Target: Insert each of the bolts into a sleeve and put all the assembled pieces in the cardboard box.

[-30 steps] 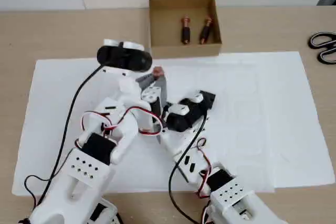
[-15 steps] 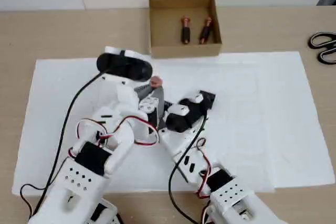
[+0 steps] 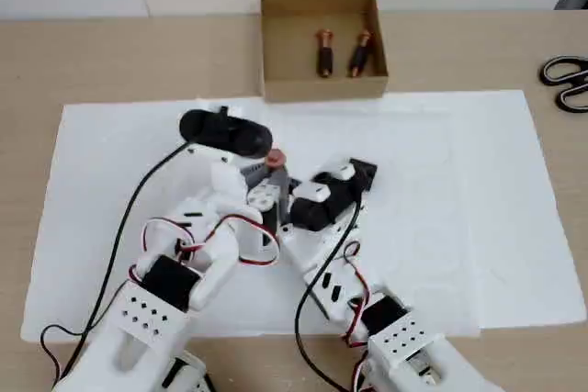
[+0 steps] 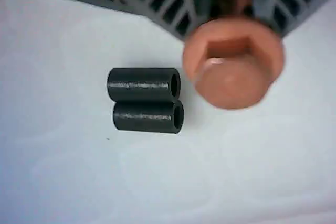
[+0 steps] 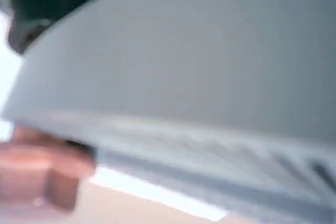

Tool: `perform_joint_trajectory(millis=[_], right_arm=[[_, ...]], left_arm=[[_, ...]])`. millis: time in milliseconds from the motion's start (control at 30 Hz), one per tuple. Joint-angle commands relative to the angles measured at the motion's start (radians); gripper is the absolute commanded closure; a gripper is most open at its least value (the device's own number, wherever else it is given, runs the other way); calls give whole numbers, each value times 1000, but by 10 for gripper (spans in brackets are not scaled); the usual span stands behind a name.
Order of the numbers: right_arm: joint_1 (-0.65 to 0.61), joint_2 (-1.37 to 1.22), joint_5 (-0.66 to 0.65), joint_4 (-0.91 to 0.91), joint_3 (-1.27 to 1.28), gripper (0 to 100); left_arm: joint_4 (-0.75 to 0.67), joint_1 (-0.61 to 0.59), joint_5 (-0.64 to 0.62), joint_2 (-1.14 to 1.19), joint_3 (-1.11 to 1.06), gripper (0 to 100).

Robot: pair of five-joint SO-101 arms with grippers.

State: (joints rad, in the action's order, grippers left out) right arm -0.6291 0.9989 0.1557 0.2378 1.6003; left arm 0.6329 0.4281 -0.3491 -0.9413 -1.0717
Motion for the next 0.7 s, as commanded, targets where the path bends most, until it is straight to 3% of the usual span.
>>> perform_joint_trajectory(millis=[0,467,667], right_arm=[[2,22,9,4,-9,995],[2,22,9,4,-8,995],[2,22,9,4,-6,995]], left_arm=[[-25,-3,11,-23,-4,994],[-25,-2,38,-25,-44,986],[23,0,34,-32,-48,787]])
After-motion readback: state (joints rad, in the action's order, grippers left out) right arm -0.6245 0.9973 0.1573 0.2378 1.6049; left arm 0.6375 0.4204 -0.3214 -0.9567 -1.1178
